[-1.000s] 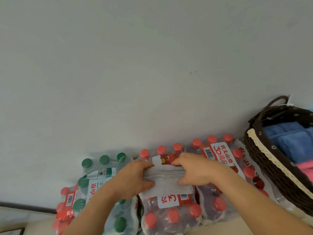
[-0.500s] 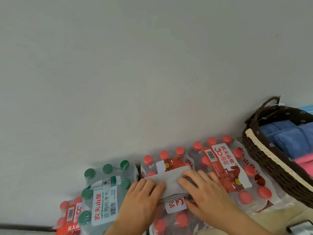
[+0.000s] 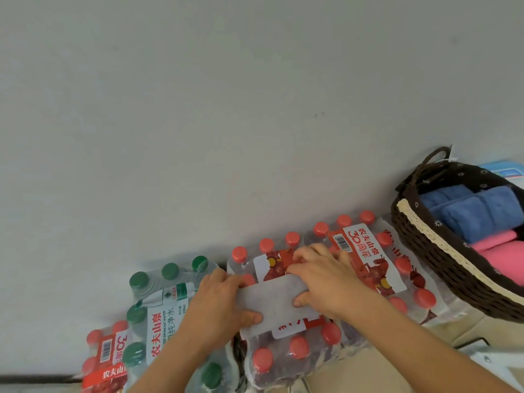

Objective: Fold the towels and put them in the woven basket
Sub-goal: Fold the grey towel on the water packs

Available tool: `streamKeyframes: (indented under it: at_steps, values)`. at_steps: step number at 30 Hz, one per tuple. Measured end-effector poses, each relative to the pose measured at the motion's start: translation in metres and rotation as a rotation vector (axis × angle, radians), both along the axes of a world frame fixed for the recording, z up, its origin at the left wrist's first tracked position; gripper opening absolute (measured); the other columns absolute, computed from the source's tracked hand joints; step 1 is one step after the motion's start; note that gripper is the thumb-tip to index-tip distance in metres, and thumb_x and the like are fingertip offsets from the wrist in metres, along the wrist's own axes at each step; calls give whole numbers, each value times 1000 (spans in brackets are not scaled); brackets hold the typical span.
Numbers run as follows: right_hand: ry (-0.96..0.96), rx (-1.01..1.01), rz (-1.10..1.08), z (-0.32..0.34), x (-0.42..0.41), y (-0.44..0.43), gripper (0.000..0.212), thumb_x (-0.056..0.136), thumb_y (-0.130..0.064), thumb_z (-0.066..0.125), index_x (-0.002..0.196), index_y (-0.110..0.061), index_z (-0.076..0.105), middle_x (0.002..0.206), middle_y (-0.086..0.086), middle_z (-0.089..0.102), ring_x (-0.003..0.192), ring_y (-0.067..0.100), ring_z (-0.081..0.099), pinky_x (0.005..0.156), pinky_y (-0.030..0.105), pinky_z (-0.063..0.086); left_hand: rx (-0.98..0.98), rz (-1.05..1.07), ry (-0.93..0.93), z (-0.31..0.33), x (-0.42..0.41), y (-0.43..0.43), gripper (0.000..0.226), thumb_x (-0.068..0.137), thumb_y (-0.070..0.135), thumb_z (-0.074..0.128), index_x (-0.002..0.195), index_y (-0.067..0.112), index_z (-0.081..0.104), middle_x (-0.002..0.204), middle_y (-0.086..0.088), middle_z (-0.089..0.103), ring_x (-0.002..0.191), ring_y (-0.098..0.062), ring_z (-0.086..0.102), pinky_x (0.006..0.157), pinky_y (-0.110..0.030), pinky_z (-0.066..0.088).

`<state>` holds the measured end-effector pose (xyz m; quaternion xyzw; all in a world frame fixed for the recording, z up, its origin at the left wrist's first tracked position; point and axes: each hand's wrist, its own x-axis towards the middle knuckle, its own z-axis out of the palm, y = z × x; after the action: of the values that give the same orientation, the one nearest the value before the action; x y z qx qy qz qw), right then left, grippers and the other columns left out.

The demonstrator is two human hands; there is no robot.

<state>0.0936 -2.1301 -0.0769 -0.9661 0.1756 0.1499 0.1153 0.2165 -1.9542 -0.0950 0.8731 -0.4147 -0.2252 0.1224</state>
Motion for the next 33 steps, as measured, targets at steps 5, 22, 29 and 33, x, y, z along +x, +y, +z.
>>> streamKeyframes:
  at_steps: [5, 22, 29, 33]
  values:
    - [-20, -14, -11, 5, -3, 10, 40, 78, -44, 70, 108, -30, 47, 109, -13, 53, 108, 14, 48, 87, 39, 28, -93, 6, 86, 2, -7, 6, 41, 68, 45, 76, 94, 36, 45, 91, 14, 60, 84, -7, 57, 75, -27, 48]
    - [-1001, 1275, -761, 73, -64, 26, 52, 66, -5, 83, 113, -7, 61, 106, 14, 70, 101, 27, 67, 82, 38, 56, -546, -146, 542, 90, -37, -29, 50, 73, 40, 80, 116, 37, 56, 107, 15, 67, 99, -4, 64, 86, -38, 55]
    - [-682, 920, -595, 101, -131, -34, 51, 68, -17, 83, 114, -27, 63, 107, -1, 71, 100, 13, 66, 84, 30, 56, -429, -533, 306, 104, -70, -72, 24, 96, 42, 47, 118, 41, 56, 98, 24, 66, 88, 1, 62, 75, -26, 50]
    - [-468, 837, -534, 120, -178, -88, 31, 75, -26, 79, 104, -23, 70, 101, -1, 72, 94, 12, 68, 80, 27, 56, -353, -649, 235, 111, -109, -124, 37, 98, 51, 29, 112, 30, 56, 96, 14, 67, 86, -1, 61, 76, -30, 50]
